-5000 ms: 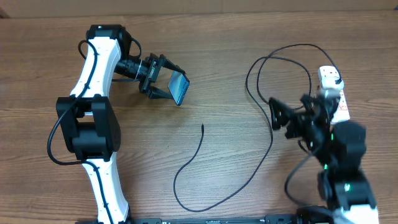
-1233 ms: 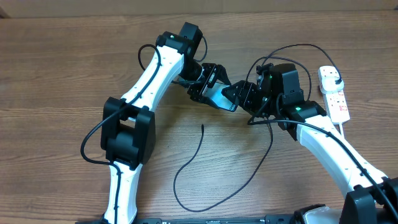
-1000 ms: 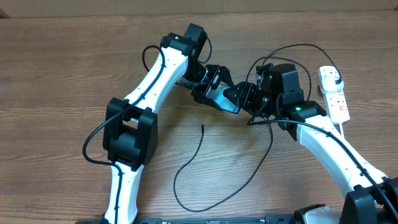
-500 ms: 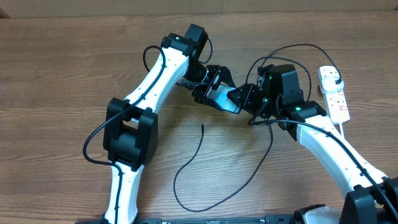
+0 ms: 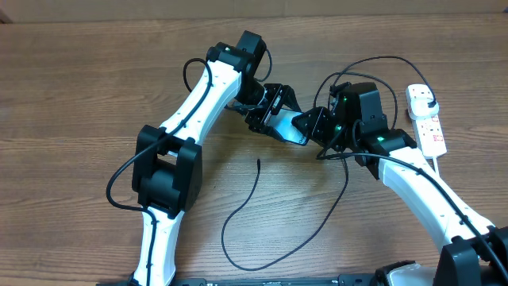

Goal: Plug charger to phone and switch on socket
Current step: 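Close the right gripper on the phone's edge beside the left gripper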

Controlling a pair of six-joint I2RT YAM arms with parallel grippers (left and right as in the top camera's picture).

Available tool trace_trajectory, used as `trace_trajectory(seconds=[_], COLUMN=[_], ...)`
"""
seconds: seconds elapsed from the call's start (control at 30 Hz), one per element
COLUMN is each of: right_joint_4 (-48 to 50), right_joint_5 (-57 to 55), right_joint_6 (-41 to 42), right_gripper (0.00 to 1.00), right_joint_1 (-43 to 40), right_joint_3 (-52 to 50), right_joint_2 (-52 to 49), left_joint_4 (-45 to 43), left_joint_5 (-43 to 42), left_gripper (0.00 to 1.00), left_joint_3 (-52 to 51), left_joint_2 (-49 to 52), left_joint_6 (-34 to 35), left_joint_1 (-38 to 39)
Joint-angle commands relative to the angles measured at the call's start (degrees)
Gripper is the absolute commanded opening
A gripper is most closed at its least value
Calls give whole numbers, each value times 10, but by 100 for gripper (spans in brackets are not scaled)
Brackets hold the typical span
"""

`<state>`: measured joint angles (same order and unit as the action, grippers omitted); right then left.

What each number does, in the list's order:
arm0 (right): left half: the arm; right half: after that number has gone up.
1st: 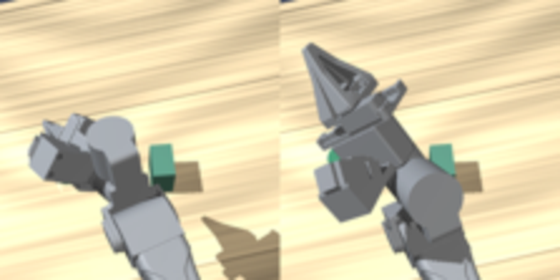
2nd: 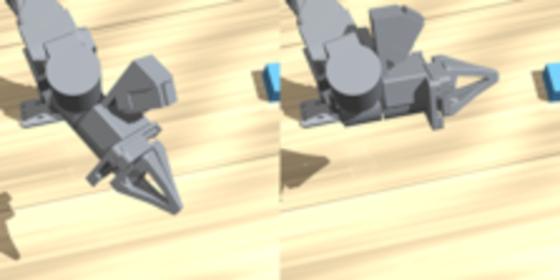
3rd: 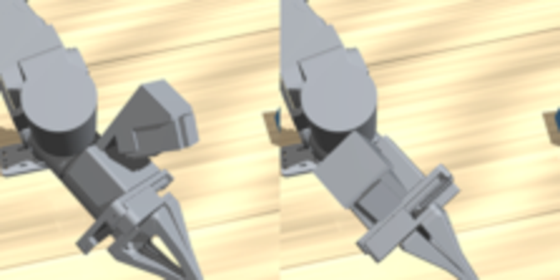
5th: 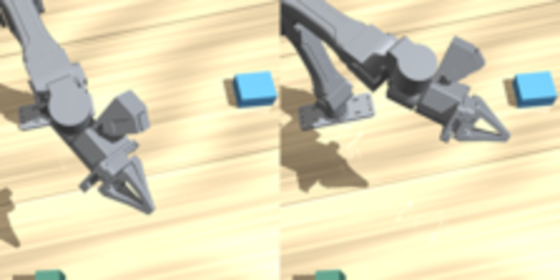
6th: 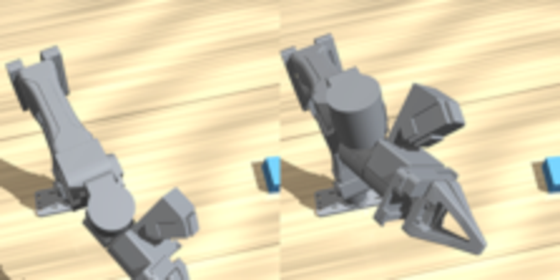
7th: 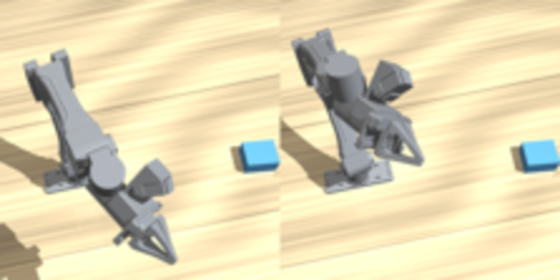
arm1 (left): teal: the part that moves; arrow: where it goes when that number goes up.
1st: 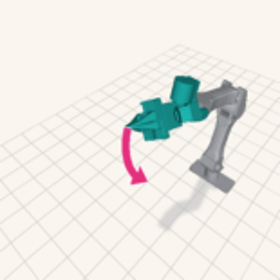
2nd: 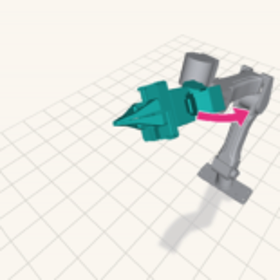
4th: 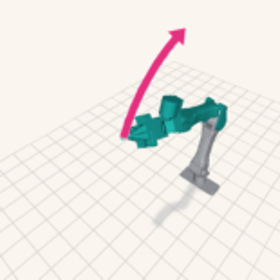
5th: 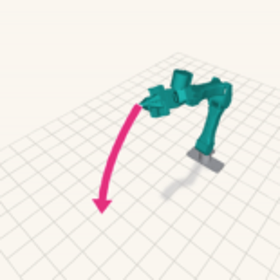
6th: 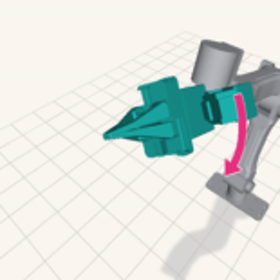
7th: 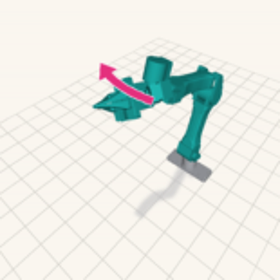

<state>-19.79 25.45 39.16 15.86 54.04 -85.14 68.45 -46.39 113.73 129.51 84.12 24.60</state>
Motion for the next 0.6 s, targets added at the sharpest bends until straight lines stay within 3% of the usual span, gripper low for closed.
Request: trace_trajectory(seconds=[0.0,0.4,0.57], right_joint_4=[-1,-1,-1], right_joint_5=[-6,-6,-6], right_joint_6=[-3,-2,-3], right_gripper=[30,26,20], right_joint_1=[3,3,3], right_joint_3=[15,15,15], right_joint_2=[-2,-2,-2], left_joint_4=[-2,-4,-4], left_joint_5=[-10,-10,-11], left_gripper=[4,4,4], left_joint_3=[17,17,17], left_joint_2=[1,1,1], left_joint_6=[13,30,36], left_joint_1=[7,8,9])
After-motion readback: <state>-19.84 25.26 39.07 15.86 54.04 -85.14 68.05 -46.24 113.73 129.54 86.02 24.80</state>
